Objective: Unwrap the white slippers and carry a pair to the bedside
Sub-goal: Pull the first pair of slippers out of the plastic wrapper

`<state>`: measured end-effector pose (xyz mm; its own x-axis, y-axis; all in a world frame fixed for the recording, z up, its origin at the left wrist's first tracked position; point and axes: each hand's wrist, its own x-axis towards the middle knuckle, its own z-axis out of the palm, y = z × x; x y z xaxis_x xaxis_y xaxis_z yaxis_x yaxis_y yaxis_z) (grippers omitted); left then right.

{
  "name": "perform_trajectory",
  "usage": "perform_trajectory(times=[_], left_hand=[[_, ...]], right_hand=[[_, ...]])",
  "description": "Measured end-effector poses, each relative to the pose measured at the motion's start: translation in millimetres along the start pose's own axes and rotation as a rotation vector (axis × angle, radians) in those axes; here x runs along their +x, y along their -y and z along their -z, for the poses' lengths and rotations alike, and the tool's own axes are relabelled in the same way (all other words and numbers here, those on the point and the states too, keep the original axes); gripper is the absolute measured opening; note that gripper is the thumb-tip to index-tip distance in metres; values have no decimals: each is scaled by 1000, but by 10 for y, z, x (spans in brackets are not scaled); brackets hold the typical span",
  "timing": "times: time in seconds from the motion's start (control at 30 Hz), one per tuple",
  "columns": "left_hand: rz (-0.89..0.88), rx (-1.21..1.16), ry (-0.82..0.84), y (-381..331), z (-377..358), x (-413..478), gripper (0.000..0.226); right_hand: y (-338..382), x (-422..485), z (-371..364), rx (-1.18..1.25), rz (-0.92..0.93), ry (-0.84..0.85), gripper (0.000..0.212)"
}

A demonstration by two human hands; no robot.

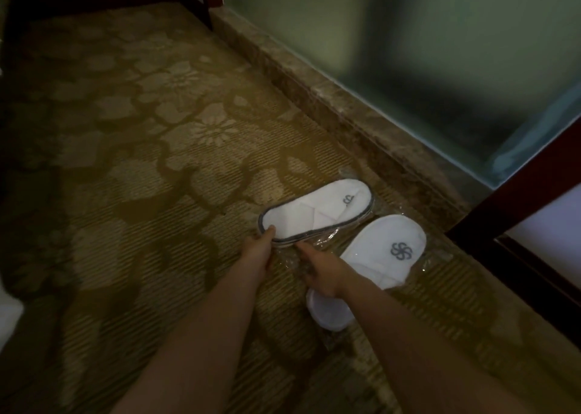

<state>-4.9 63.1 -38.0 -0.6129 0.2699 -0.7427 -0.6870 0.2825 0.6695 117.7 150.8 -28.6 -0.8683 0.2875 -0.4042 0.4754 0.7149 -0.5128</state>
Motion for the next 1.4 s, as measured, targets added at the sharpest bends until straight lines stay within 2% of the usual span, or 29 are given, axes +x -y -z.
perform_trajectory(times=[0.17, 0.27, 0.47, 0.6, 0.77, 0.93, 1.0, 1.07, 1.13, 1.23, 1.4], left_hand=[[-100, -39, -18, -34, -56, -41, 54], [-170, -44, -51, -88, -61, -73, 44], [-282, 42, -67, -246, 73, -228, 44], [-347, 68, -94, -426, 272, -380, 47], [-326, -25, -102, -722, 505, -598, 48], [-339, -120, -107, -955, 643, -845, 45], [-355, -145, -102, -1006, 671, -942, 45], [-371, -168, -100, -1021, 689, -1037, 45], [-385, -182, -87, -1018, 694, -1090, 46], [-395, -224, -66, -1014, 683, -1152, 49], [-371, -361, -4, -977, 566, -1339, 53]], right_hand=[[-13, -62, 50, 65, 58, -37, 67], [2, -82, 112, 158, 69, -160, 56], [135, -117, 316, 288, -10, -399, 40], [200, -183, 469, 199, -43, -556, 41], [254, -363, 730, 61, -208, -736, 49], [302, -613, 1020, 91, -351, -916, 57], [291, -695, 1126, 310, -364, -919, 63], [291, -792, 1234, 817, -356, -821, 65], [278, -918, 1307, 1206, -347, -666, 52], [238, -1042, 1381, 1358, -320, -573, 30], [270, -1135, 1439, 1484, -330, -651, 18]])
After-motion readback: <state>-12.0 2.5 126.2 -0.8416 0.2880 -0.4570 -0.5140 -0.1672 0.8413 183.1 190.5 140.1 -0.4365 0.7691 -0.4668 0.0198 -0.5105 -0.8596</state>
